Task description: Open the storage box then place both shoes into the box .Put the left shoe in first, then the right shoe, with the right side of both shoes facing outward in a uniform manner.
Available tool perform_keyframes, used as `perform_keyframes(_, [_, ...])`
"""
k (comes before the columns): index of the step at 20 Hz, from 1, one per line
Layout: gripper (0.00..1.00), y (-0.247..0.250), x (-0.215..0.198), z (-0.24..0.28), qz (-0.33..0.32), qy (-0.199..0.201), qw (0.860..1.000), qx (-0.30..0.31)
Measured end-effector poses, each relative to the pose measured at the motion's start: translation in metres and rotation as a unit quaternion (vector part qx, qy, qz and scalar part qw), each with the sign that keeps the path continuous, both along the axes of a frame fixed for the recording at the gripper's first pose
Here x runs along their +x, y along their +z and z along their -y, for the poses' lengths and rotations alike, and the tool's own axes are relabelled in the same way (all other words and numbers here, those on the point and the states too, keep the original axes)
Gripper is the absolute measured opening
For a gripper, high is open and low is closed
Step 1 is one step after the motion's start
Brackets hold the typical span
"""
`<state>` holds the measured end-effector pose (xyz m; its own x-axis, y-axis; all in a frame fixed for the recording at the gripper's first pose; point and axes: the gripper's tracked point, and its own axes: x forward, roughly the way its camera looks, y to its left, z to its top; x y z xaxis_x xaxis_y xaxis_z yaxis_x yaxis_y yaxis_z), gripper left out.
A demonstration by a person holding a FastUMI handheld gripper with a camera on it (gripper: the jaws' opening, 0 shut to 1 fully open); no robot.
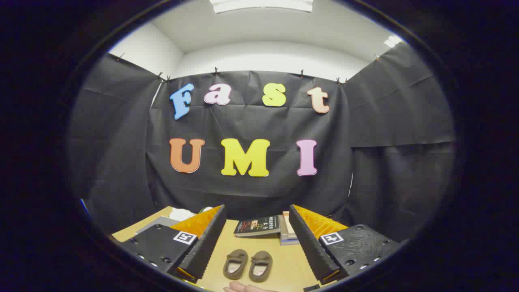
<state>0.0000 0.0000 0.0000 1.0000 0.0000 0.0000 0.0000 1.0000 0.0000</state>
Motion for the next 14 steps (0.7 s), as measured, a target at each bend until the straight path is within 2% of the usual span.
perform_keyframes(14, [0.95, -0.035, 0.015, 0.017, -0.045, -0.005, 0.999, -0.007])
